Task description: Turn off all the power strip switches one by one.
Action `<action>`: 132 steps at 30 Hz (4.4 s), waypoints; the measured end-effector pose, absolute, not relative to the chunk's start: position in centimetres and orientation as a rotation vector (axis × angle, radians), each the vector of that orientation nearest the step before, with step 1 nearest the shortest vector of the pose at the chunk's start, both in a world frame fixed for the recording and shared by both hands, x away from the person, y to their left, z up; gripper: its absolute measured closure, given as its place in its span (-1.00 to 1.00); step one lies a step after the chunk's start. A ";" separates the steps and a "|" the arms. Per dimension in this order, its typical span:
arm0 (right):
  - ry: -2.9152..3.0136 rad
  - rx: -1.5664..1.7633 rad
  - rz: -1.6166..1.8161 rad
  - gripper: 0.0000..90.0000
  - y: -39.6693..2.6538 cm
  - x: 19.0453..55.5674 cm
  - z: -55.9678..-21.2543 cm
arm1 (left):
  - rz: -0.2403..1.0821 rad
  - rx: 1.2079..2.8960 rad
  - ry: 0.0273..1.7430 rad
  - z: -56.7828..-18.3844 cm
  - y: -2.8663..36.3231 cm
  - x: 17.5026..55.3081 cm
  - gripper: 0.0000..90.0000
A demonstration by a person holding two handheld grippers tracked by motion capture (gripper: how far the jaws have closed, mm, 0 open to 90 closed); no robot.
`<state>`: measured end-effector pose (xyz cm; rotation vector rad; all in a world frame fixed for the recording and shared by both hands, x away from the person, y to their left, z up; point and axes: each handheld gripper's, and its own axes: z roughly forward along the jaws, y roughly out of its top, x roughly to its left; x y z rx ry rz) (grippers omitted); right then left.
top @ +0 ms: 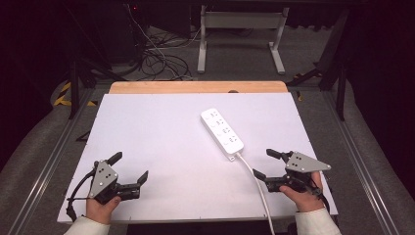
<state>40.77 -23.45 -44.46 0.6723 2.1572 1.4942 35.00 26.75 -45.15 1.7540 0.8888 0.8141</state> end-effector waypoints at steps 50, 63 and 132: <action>2.261 0.653 1.485 -0.36 -17.9 46.6 -39.9 | 0.832 1.775 0.892 -45.2 26.8 35.0 -0.97; 2.294 0.670 1.452 -0.35 -16.2 48.8 -40.3 | 0.833 1.777 0.887 -45.2 26.8 35.0 -0.96; 2.551 0.808 1.074 1.00 -12.5 54.0 -45.3 | 0.823 1.787 0.887 -45.3 26.8 35.2 -0.96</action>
